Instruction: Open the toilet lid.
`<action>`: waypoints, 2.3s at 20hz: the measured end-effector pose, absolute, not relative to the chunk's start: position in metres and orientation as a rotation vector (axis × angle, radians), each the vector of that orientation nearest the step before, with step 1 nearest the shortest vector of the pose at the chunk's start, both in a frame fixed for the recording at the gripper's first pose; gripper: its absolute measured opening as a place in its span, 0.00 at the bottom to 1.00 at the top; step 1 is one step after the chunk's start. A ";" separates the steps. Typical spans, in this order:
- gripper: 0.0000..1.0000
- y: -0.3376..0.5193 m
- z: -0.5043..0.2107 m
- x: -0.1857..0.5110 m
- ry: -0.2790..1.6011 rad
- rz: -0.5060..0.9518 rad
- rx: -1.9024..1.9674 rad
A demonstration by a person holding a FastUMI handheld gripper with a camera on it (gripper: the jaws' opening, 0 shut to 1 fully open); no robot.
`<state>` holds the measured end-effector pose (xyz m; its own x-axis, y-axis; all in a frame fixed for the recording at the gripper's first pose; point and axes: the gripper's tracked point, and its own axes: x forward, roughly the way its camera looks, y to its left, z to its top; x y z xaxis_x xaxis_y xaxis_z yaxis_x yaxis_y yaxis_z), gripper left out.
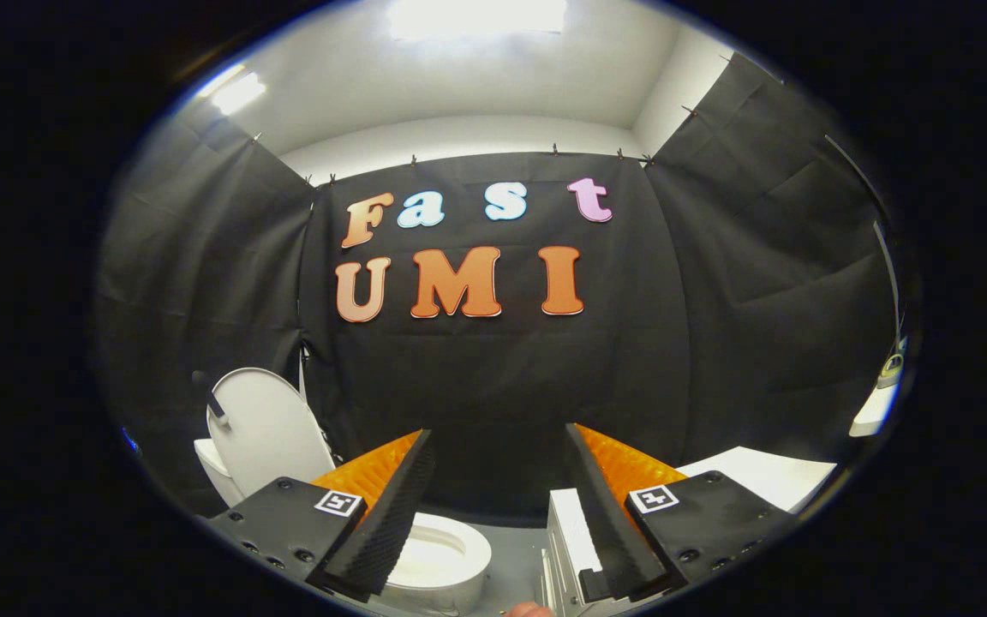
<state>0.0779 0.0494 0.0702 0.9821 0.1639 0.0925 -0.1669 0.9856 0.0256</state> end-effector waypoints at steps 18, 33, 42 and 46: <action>0.98 0.063 -0.009 0.022 0.026 0.182 -0.012; 0.97 0.040 -0.010 0.012 -0.010 0.111 0.000; 0.98 0.039 -0.010 0.012 -0.006 0.108 -0.005; 0.97 0.038 -0.010 0.012 -0.004 0.105 -0.005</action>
<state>0.0123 0.0380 -0.0104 0.9945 0.1046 0.0036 -0.1046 0.9945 -0.0048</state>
